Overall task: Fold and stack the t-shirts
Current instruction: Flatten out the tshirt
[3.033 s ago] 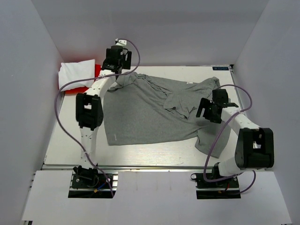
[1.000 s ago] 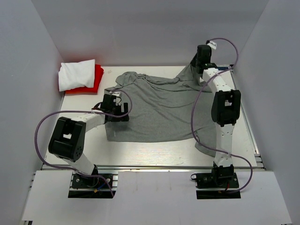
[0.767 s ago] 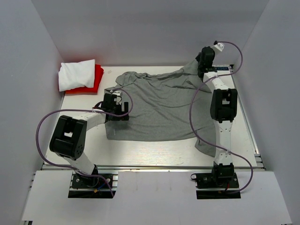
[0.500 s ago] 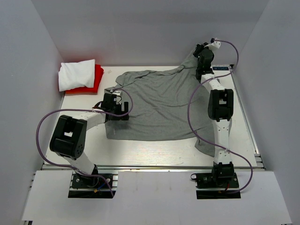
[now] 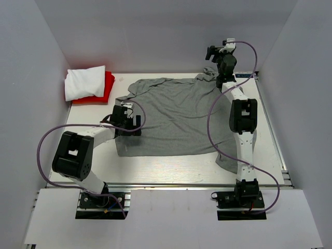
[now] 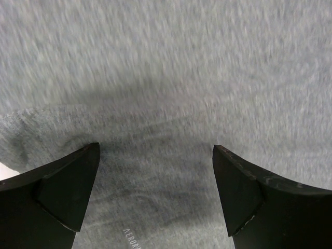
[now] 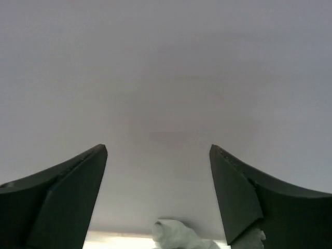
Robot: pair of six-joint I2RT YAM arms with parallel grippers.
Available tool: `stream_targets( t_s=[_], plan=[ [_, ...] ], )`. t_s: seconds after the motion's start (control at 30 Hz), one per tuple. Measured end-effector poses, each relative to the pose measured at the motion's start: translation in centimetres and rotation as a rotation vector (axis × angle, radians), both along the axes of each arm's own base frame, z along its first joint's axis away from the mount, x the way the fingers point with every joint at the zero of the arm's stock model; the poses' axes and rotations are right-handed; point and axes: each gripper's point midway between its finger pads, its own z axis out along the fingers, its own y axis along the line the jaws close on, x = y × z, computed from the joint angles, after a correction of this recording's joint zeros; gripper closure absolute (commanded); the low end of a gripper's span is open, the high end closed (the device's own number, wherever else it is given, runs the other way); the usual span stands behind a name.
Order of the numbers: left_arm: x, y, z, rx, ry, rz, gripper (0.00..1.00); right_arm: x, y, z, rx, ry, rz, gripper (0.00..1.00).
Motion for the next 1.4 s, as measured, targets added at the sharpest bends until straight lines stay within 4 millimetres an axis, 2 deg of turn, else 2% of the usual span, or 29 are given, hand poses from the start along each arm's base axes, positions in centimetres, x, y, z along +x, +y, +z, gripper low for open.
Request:
stream_targets(
  t_s=[0.13, 0.23, 0.3, 0.37, 0.43, 0.5, 0.57, 0.6, 0.7, 0.8, 0.87, 0.93, 1.0, 1.13, 1.23, 1.4],
  plan=[
    [-1.6, 0.4, 0.3, 0.002, 0.03, 0.008, 0.0, -1.0, -0.2, -2.7, -0.062, 0.136, -0.004, 0.1],
    [-2.0, 0.5, 1.9, -0.013, 0.01, 0.023, 0.0, -4.1, -0.4, -4.4, -0.073, 0.323, 0.007, 0.1],
    [-1.7, 0.4, 3.2, -0.028, -0.023, 0.038, 0.0, -7.2, -0.5, -3.8, -0.054, 0.445, 0.012, 0.1],
    [-1.2, 0.3, 4.4, -0.04, -0.044, 0.053, 0.0, -10.9, -0.8, -1.4, -0.029, 0.509, 0.008, 0.1],
    [-0.3, 0.2, 5.5, -0.049, -0.065, 0.067, 0.0, -15.7, -1.3, 0.3, -0.009, 0.57, -0.004, 0.1],
    [0.6, 0.0, 6.6, -0.058, -0.082, 0.08, 0.0, -20.7, -1.8, 0.5, 0.02, 0.644, -0.015, 0.1],
    [1.9, -0.3, 7.4, -0.065, -0.099, 0.088, 0.0, -24.3, -2.2, -0.1, 0.043, 0.707, -0.029, 0.1],
    [2.6, -0.5, 7.7, -0.066, -0.104, 0.092, 0.0, -25.6, -2.4, -0.9, 0.051, 0.741, -0.038, 0.1],
    [4.4, -1.0, 7.3, -0.067, -0.097, 0.096, 0.0, -29.7, -2.9, -6.2, 0.042, 0.927, -0.065, 0.1],
    [5.2, -1.1, 5.2, -0.049, -0.05, 0.104, 0.0, -33.3, -3.5, -12.4, 0.008, 1.131, -0.094, 0.1],
    [5.2, -0.9, 3.3, -0.028, -0.006, 0.111, 0.0, -35.6, -3.9, -15.4, -0.016, 1.245, -0.114, 0.1],
    [5.1, -0.7, 1.4, 0.0, 0.046, 0.122, 0.0, -36.7, -4.2, -17.0, -0.032, 1.31, -0.128, 0.1],
    [5.7, -0.4, -0.1, 0.033, 0.083, 0.13, 0.0, -36.9, -4.3, -18.1, -0.043, 1.342, -0.129, 0.1],
    [8.8, -0.7, -0.2, 0.054, 0.064, 0.149, 0.0, -36.7, -4.2, -20.2, -0.058, 1.405, -0.123, 0.1],
    [10.9, -0.6, -0.3, 0.075, 0.055, 0.172, 0.0, -35.7, -4.0, -21.9, -0.067, 1.446, -0.117, 0.1],
    [14.2, 0.0, -0.3, 0.099, 0.036, 0.21, 0.0, -32.3, -4.0, -21.9, -0.087, 1.444, -0.126, 0.1]
  ],
)
